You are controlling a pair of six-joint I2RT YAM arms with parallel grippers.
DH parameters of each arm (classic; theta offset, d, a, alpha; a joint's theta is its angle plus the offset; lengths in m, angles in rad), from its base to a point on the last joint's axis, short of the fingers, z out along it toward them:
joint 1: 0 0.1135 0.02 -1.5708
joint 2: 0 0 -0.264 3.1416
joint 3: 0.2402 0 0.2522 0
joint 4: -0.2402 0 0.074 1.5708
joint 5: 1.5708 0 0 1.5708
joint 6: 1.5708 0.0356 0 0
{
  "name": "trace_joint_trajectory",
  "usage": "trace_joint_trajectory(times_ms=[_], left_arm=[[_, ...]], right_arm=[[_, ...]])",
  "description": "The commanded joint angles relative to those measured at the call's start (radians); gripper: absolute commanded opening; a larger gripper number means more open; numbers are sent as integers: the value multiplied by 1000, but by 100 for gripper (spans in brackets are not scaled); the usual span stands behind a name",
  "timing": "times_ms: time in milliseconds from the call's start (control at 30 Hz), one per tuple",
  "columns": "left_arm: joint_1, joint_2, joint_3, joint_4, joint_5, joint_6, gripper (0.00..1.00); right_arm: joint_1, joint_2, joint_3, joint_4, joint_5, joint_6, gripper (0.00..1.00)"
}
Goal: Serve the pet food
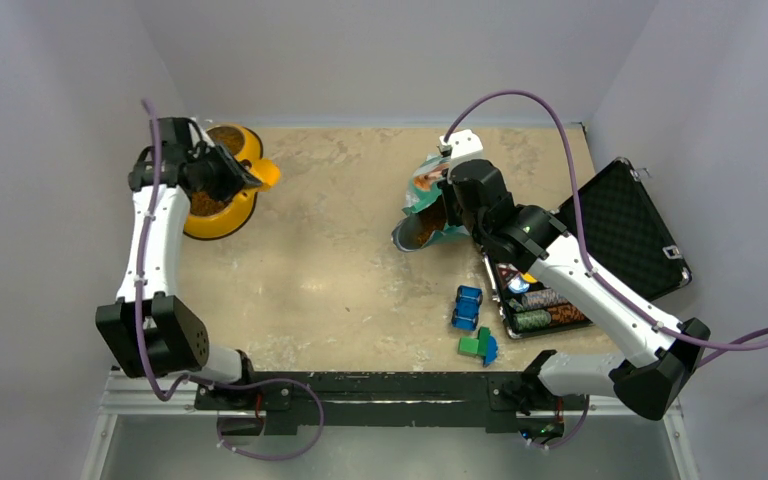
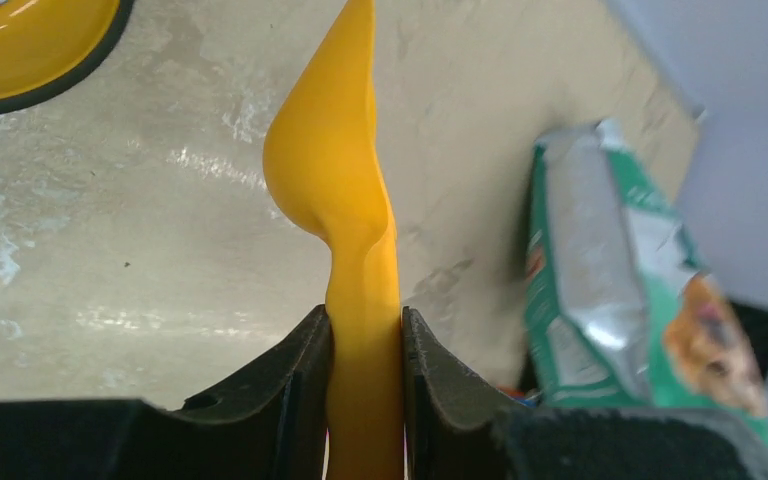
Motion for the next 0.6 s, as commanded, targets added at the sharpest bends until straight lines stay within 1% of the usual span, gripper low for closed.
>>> trace_joint_trajectory(times_ms=[0,67,133,233,300,333,433,500,567], left_arm=[[-86,-9,-103,1,-41,510,0],[-87,-51,-188,60,-93,587,0],[-87,-94,-276,122,-125,627,0],[-87,-141,-378,246,-107,612,0],[-87,-178,-464,364,-143,599,0],[-88,-183,-481,381,-184,591,0],[-87,-154,-488,360,-288,563,0],[-85,-93,-457,301,-310,543,0],[-83,-14,-398,204,-291,522,0]], right_arm=[[7,-45,51,105,30,3,0],[11,-46,52,103,30,2,0],[15,-45,54,100,29,3,0],[21,-42,57,96,27,4,0],[26,-42,56,96,27,4,0],[29,-42,56,96,26,4,0],[33,-51,47,101,24,0,0],[34,-54,42,104,22,-2,0],[34,-57,41,106,18,-3,0]])
